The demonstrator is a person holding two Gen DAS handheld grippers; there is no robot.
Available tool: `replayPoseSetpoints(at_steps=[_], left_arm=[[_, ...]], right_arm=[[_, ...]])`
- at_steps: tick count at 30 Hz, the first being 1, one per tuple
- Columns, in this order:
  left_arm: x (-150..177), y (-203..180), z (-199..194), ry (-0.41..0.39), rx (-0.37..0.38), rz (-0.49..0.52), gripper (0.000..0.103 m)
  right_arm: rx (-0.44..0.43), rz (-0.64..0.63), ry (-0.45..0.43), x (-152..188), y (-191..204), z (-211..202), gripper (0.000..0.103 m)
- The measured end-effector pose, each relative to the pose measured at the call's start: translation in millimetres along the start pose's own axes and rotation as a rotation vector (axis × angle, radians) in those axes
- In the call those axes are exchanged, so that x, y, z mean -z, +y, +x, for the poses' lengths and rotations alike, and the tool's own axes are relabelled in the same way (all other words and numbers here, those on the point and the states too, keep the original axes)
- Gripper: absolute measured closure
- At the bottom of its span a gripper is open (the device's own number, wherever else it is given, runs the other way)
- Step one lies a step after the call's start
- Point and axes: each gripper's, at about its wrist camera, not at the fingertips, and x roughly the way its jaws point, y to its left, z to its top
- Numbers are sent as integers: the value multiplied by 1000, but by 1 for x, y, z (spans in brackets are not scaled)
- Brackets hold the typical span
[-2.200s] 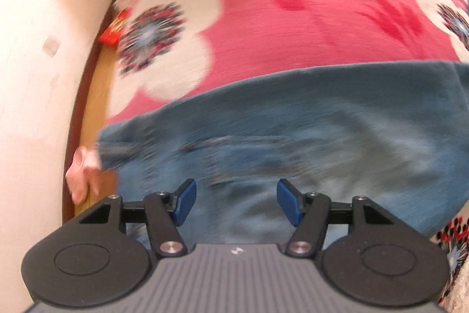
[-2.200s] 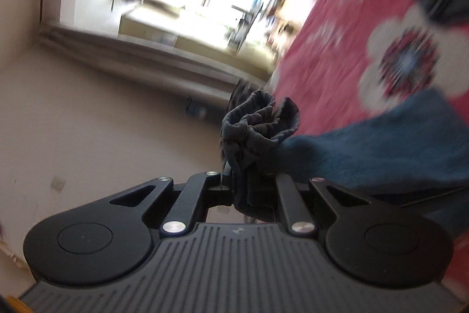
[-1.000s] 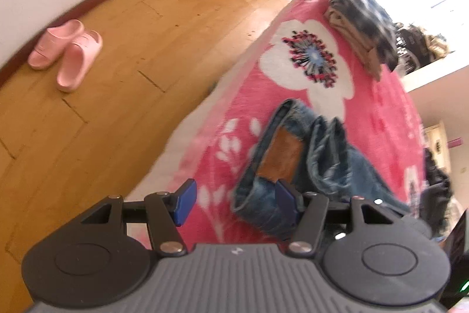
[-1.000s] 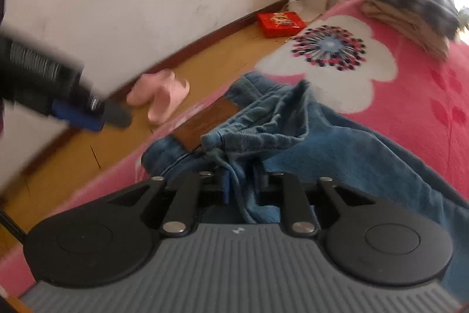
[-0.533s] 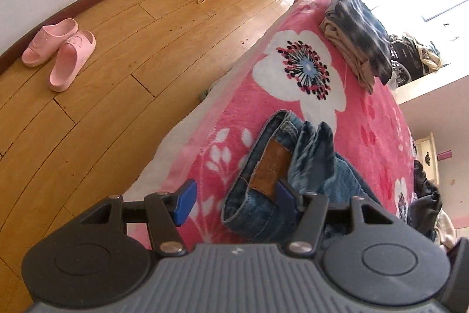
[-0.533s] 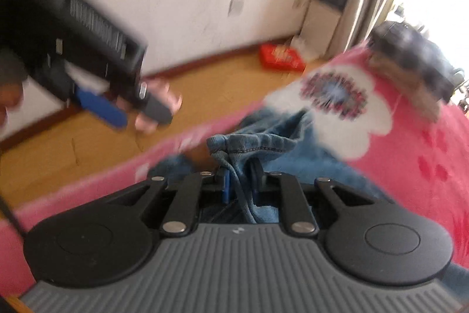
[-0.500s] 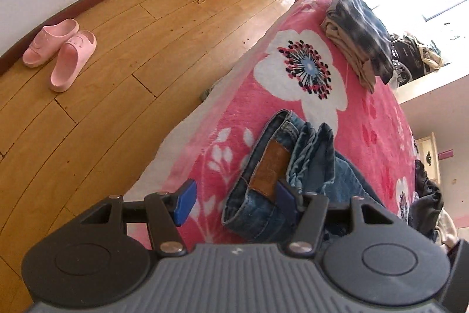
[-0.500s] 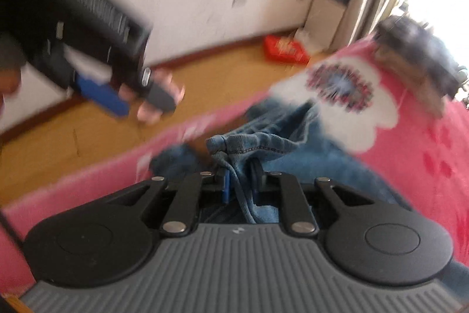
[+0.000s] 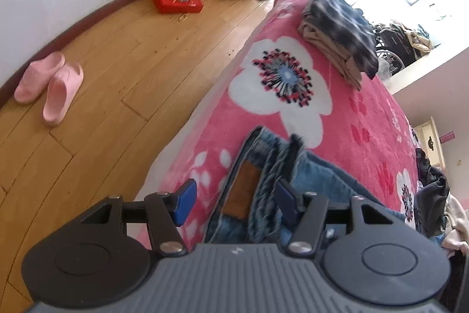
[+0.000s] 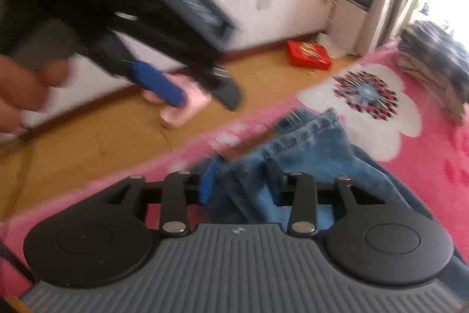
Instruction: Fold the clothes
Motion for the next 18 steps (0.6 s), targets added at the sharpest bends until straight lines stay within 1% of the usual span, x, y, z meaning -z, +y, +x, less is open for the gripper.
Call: replayPoseSetpoints(at_steps=[2,3,5,7,9,11,12,14,15,16,17,18], left_arm=[[-7,-11,1,-8,-2,32,44],[-10,-19,2,-13,-4,54,44],[-18,-41,4,-34,-2,111,44],[-21,-69,5,-60,22,180,44],[-18,-98,8,-75,59,253,44],[-11,-125,13,-68,94,319,44],[-5,-136,19,-54,99,348,44],[9,-153,31,-25,87,404,44],[16,-158,39,-9,68,427,44],[24,-160,49,10,34,444,44],[31,-160,59,30,-5,455,45],[35,-156,69,48,-53,457,45]], right_arm=[[-82,40,-31,0,1,-11,57],[-129,78,-38,0,-2,-17,57],[-190,167,-60,4,-13,-34,57],[-221,267,-82,14,-32,-55,57],[-220,375,-98,31,-57,-80,57],[-176,484,-99,57,-88,-106,57],[-145,531,-92,70,-104,-118,57],[-45,618,-73,101,-137,-142,58],[14,654,-62,116,-153,-153,58],[81,682,-53,132,-170,-162,58],[153,708,-47,147,-187,-171,59],[205,730,-44,160,-202,-178,60]])
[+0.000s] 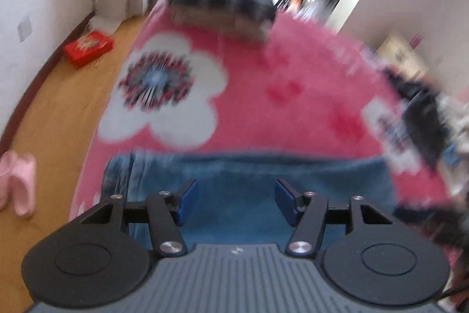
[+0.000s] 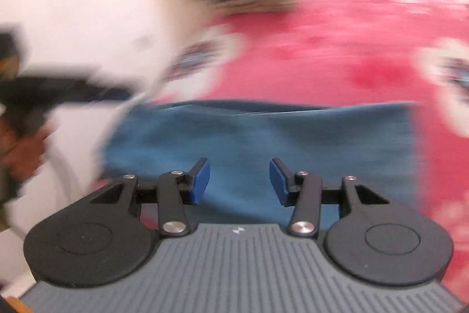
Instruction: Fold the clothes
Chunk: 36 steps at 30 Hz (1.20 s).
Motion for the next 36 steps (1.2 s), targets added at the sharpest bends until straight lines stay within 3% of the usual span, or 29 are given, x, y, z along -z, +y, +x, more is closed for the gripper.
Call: replayPoseSetpoints(at_steps=[2,5,8,15,18,21,24,26,29,33,36], left_arm=[[8,8,15,38,-91,-18,46],[17,28,26,65,-169,-74,53],[21,38,30,68,-156,-119,55],[17,39,38,111,-165,-88,55],[13,43,39,127,-146,-99,55],[11,45,41,144,-141,-97,55],[9,45,42,155,-137,-90,55],[9,44,43,161,-138,-75,55],[8,44,44,169,-134,-75,54],[8,45,43,169,-127,-85,52],[9,45,43,163,-127,-81,52]], right_arm=[[54,34,-19,-3,-31,-1,71],[102,48,-54,-6,-66,3,76],[90,25,-74,-9,-84,16,77],[176,161,58,3,-143,56,78],[203,103,-6,-13,-130,39,78],[110,96,-60,-29,-120,45,78],[94,104,-14,-34,-123,82,80],[77,208,-2,-31,-146,95,91],[6,433,-27,-30,-170,74,87],[-58,383,2,-23,-153,28,86],[-93,242,112,-11,-130,22,85]])
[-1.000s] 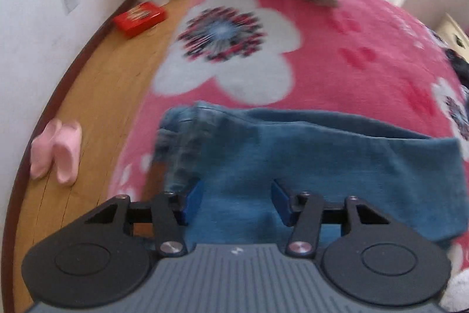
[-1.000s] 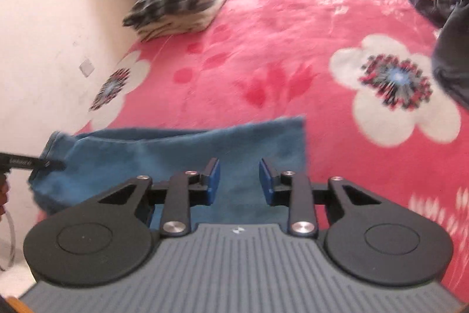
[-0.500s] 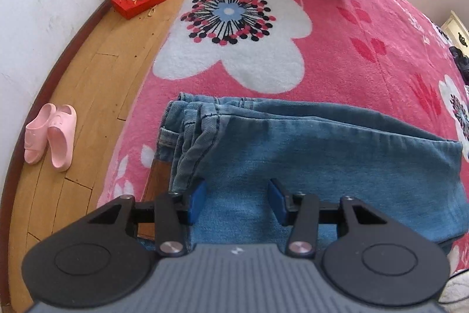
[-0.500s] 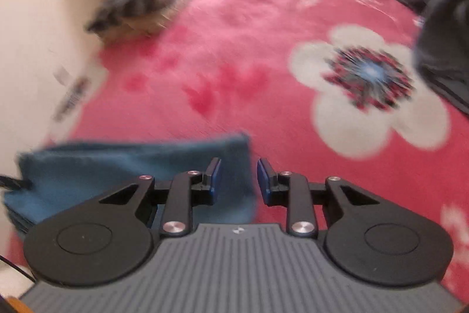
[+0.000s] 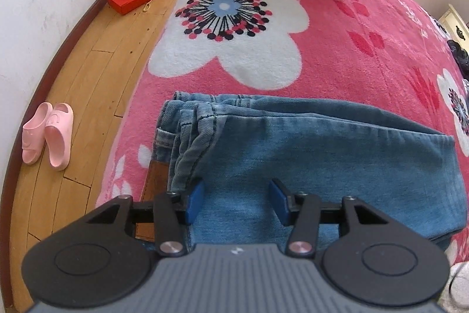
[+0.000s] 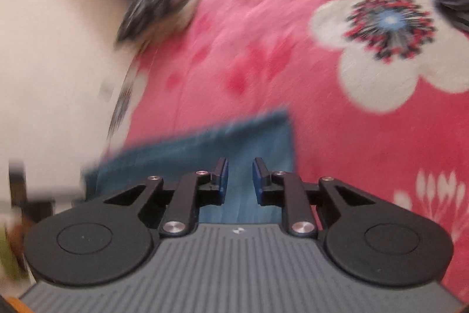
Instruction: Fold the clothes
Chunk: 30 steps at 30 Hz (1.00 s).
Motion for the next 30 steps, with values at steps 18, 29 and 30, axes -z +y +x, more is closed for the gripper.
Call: replayPoseSetpoints(at_steps=[18,29,30], left_arm=[[23,-8,-77,-47,-62,-12,37],[98,-42,-149,-146,-117,-14,35],[103,-47,-153,-153,-119,-5,35]], right_arm=[[73,538,-104,73,-38,-49,72],[42,603,-97,100,-51,-56,54],[45,599,-97,101,-51,-57,53]])
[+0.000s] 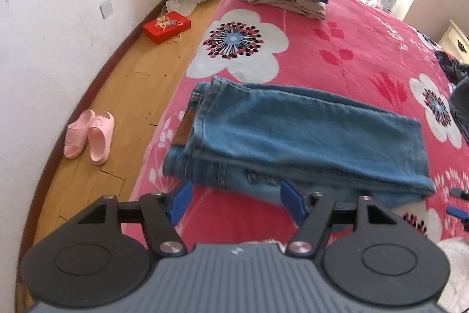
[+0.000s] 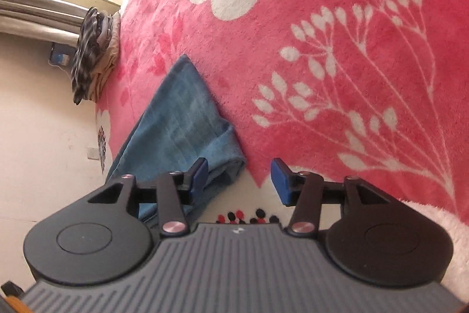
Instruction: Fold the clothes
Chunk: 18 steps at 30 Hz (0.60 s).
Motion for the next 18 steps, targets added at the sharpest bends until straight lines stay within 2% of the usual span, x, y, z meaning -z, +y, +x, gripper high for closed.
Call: replayPoseSetpoints(at_steps=[4,10,14,18], left_arm=[[13,-19,-19,-30,-1,33,33],[19,-45,-42,-86,5,98,30],[21,-57,-45,-91,-8,125,30],[22,-62,-44,-80,-15,123,30]], right_arm=[[2,-21,-10,3,-1,-8,46],[-1,-16,6,5,-4,-10,43],[-9,-27,-2,6,-4,-16,36],[-15,-5,-2,4,-9,-17,34]])
